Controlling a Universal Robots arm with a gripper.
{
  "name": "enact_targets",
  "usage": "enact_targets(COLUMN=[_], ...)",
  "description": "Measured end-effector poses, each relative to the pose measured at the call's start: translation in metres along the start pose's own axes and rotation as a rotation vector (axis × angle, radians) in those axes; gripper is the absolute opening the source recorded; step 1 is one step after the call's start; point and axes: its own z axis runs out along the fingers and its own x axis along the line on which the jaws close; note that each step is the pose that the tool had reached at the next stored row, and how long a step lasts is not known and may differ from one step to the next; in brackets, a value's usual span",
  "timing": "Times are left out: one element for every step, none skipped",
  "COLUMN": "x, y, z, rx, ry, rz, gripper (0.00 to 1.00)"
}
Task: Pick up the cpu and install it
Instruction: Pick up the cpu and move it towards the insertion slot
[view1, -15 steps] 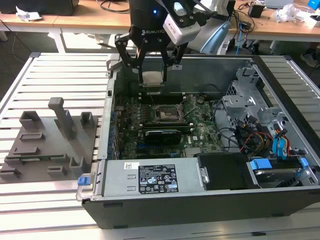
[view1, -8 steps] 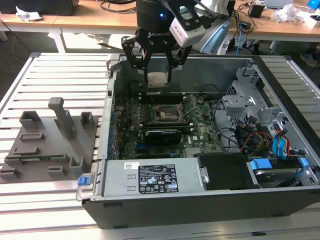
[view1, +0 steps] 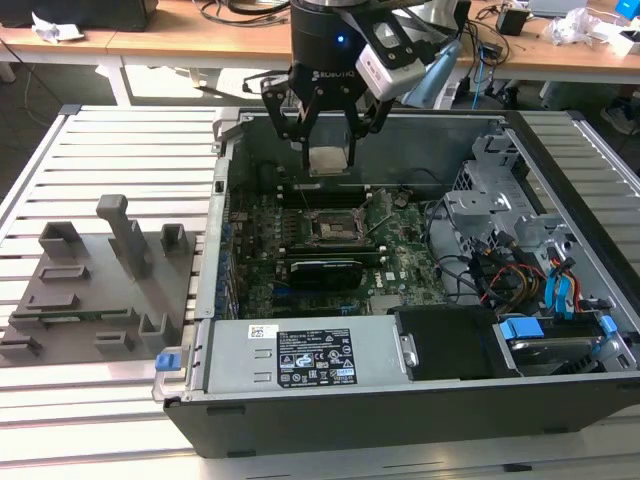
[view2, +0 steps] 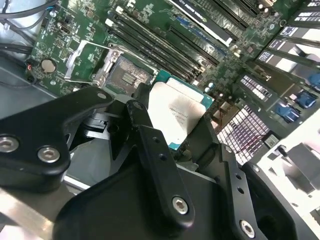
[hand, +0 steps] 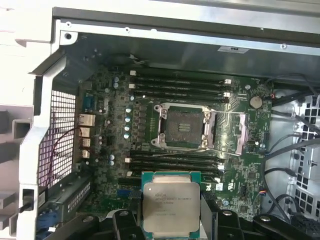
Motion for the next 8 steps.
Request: enact_targets(x=[-0.0027, -0.0050, -0.0066, -0.0075, -0.0088, -0.0097, -0.0110, -0.0119], y=[0.0015, 0.0028, 0.0038, 0.0046, 0.0057, 0.0064, 0.0075, 0.0083], z=[0.0020, 0.0038, 0.0051, 0.0062, 0.0079, 0.0091, 0.0109, 0.0120], rx=[-0.0002, -0.0001, -0.0001, -0.0001, 0.0000, -0.0001, -0.0001, -0.0001], ry=[-0.0001, -0.0001, 0.0000, 0.0000, 0.0000, -0.0001, -0.0001, -0.0001], rz=[0.000, 0.000, 0.000, 0.000, 0.000, 0.000, 0.000, 0.000], gripper=[0.55, 0.55, 0.55, 0.55, 0.55, 0.55, 0.55, 0.55])
